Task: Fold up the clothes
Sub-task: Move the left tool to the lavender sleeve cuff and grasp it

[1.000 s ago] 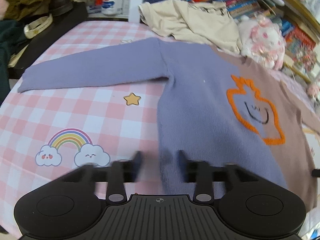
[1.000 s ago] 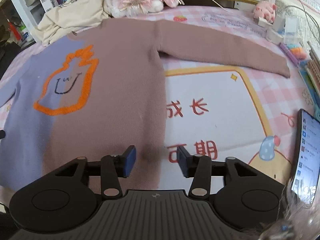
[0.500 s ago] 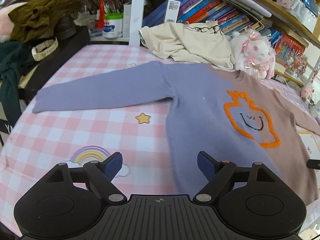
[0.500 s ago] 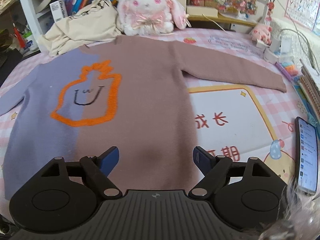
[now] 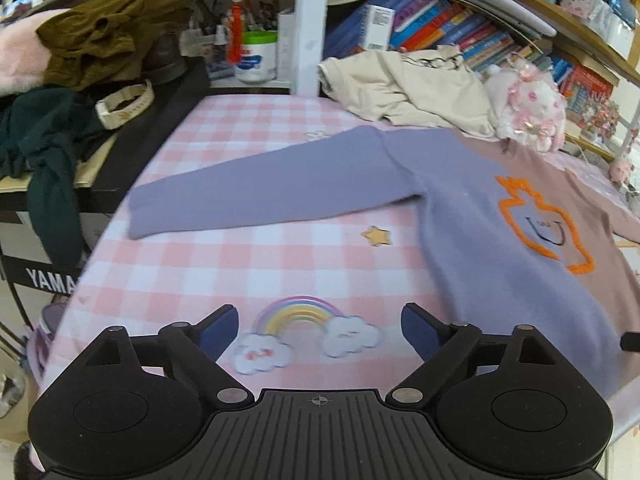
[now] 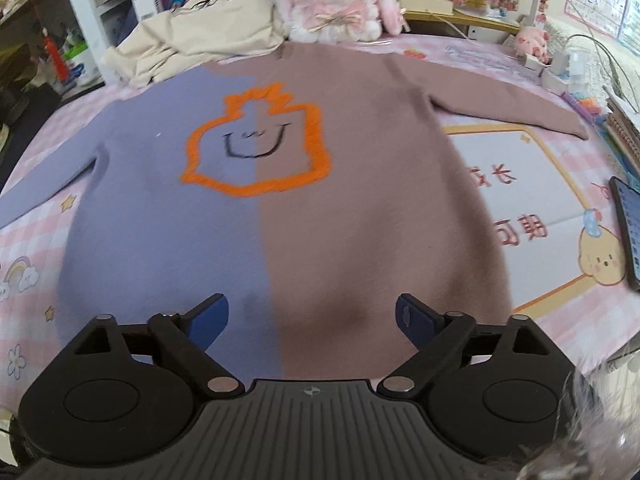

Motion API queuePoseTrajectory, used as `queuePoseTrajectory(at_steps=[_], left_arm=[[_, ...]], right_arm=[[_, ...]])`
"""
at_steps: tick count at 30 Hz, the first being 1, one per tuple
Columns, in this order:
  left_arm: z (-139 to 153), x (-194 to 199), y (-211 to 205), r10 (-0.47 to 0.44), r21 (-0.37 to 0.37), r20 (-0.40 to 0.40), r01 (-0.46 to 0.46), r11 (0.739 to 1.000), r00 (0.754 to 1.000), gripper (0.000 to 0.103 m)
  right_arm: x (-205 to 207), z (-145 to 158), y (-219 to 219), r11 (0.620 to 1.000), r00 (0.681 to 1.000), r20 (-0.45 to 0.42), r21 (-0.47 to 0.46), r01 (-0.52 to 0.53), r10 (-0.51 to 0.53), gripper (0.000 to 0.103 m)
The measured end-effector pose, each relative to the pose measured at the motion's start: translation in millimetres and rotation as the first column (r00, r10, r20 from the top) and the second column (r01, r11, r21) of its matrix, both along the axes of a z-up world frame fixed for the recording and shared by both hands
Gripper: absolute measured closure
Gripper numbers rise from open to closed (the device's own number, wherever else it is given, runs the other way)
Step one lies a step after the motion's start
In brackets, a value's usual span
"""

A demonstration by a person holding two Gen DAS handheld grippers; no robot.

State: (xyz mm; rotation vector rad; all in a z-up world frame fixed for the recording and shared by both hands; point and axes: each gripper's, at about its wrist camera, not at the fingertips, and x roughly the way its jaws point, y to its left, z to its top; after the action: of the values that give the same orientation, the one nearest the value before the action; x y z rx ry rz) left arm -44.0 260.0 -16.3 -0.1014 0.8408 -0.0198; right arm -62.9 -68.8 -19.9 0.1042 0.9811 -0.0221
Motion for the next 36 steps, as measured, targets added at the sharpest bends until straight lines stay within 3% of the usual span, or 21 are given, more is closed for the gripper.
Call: queuePoseTrajectory(at_steps=[8, 12, 17, 23, 27, 30, 32, 36], left_arm=[[-8.6, 1.1, 45.9, 0.105, -0.025, 0.018, -0.104, 0.994, 0.994, 0.011], [-13.9, 8.7, 75.0, 0.179, -0.098, 0.061, -0.173, 0.980, 0.982, 0.012], [-22.2, 32.0, 107.3, 0.284, -0.162, 0.102, -0.266, 0.950, 0.953, 0.013], [-34.0, 56.7, 129.4, 0.362, -0.210, 0.109, -0.334, 0.919, 0.926, 0.015], [-44.0, 65.3, 136.2, 0.412, -0.277, 0.091, -0.374, 0.885, 0.907, 0.030], [-49.9, 69.1, 138.1, 0.449, -0.346, 0.091, -0.394, 0.852, 0.889, 0.031], [-51.5, 73.2, 136.4, 0.455, -0.390, 0.090, -0.389, 0.835, 0.886, 0.031], [-54.0, 81.1, 126.0, 0.424, -0.477, 0.066, -0.345, 0.808, 0.903, 0.032]], right_arm=[[9.0, 3.9, 37.4, 0.996, 0.996, 0.001, -0.032, -0.085, 0.085, 0.007], [13.6, 7.3, 53.4, 0.989, 0.990, 0.015, -0.058, -0.136, 0.137, 0.007], [17.1, 11.1, 63.4, 0.984, 0.986, 0.022, -0.078, -0.162, 0.164, 0.007], [19.0, 16.4, 56.7, 0.992, 0.993, 0.029, -0.069, -0.110, 0.112, 0.007], [16.7, 17.3, 53.2, 0.994, 0.996, 0.020, -0.077, -0.083, 0.085, 0.007], [15.3, 18.3, 47.9, 0.995, 0.998, 0.015, -0.078, -0.055, 0.057, 0.007], [15.1, 18.3, 44.5, 0.996, 0.999, 0.010, -0.075, -0.039, 0.039, 0.007], [15.2, 17.8, 40.4, 0.998, 1.000, 0.001, -0.068, -0.015, 0.015, 0.007]])
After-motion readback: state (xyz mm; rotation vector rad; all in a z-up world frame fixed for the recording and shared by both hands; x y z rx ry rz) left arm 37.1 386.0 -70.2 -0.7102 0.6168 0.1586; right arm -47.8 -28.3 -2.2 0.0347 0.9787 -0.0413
